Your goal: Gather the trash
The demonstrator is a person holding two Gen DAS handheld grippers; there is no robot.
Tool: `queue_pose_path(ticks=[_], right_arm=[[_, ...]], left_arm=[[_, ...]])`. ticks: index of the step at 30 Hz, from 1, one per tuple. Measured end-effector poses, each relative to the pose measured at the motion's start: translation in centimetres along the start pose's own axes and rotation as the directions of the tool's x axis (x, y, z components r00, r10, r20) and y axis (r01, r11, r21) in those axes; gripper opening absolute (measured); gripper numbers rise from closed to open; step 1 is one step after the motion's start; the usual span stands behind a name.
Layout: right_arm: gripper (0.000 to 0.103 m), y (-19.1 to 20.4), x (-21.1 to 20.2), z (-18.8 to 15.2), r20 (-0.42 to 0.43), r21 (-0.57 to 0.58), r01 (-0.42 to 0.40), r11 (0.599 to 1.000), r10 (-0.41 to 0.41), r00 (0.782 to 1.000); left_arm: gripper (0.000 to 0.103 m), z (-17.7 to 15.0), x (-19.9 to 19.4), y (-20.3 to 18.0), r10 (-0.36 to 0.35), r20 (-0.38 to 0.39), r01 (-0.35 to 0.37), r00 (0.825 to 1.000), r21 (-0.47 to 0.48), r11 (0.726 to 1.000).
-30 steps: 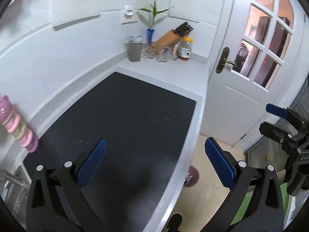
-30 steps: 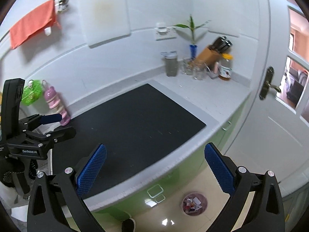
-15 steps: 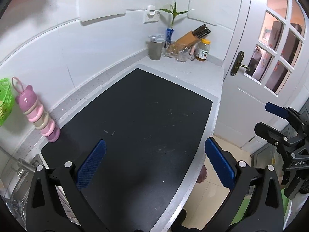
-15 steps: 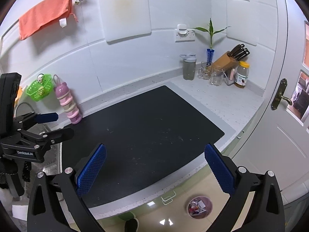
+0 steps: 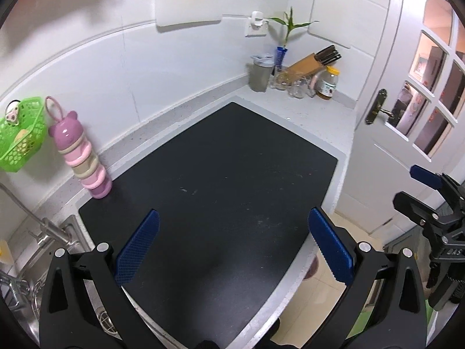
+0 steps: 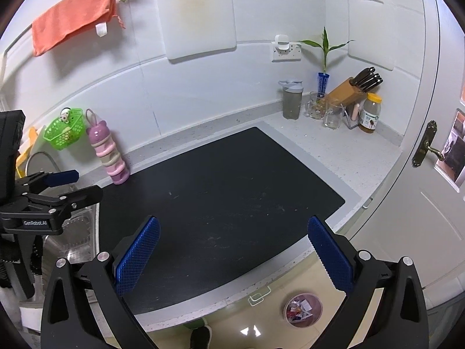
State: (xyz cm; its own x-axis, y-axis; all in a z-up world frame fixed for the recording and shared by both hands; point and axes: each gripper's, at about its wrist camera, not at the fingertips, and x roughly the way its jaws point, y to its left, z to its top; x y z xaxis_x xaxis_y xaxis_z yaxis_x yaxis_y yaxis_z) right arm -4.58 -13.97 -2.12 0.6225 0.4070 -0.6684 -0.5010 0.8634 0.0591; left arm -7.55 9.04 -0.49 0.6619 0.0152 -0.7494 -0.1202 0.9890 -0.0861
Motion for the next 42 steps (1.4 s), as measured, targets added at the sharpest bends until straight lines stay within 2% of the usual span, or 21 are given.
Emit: queue_pose_path(ticks=[42], right_arm=[[0.097, 0.81, -0.29, 0.22, 0.012, -0.016, 0.009, 1.000, -0.009, 1.000]], left_arm=[[0.100, -0.10, -1.00, 0.11, 0.016, 0.022, -0.016, 1.000, -0.003, 1.000]])
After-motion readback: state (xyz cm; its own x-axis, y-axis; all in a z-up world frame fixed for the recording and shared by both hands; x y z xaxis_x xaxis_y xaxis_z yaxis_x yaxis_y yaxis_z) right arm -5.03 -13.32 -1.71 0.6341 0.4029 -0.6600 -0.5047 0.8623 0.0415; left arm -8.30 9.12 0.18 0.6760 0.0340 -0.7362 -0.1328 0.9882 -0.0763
